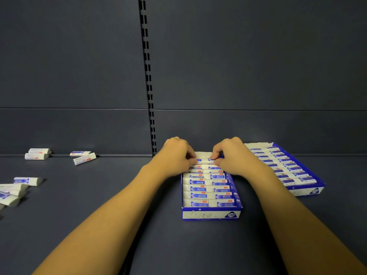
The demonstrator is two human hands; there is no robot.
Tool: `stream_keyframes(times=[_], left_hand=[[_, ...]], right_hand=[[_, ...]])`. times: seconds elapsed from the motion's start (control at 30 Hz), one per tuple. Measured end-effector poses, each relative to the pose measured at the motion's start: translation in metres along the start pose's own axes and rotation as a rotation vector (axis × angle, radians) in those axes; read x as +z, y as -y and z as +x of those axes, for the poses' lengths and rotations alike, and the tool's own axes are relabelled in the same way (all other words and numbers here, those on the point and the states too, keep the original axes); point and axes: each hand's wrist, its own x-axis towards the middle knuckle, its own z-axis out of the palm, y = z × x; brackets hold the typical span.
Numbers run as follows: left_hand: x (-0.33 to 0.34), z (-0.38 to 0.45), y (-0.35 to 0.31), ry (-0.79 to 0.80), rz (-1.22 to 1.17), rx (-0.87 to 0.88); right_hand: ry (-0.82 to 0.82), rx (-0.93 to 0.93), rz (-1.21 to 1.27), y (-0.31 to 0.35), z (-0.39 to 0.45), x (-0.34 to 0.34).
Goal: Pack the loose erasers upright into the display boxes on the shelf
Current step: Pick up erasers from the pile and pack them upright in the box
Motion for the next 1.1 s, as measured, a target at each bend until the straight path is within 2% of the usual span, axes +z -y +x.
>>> stream_keyframes(times=[0.4,0.57,0.67,0.87,1.1], left_hand=[[0.004,0.000,-0.001,-0.035,0.070,0.020],[-0.015,-0.008,0.003,-0.110,0.028,0.008],[-0.037,-0.021,0.013,-0.153,0.111,-0.071],[-0.082,-0.070,0.039,-0.002,0.353,-0.362],[-0.133,-0.142,0.055,0.025,0.489,-0.604]], right_hand=[[0.030,-0.012,0.020,0.000,-0.001,-0.003],[-0.076,-0.018,0.114,0.002,-0.005,-0.015],[-0.131,-0.037,0.147,0.011,-0.002,-0.029],[0.015,-0.130,-0.020,0.058,0.012,-0.032],[0.147,-0.220,-0.166,0.125,0.000,-0.024]])
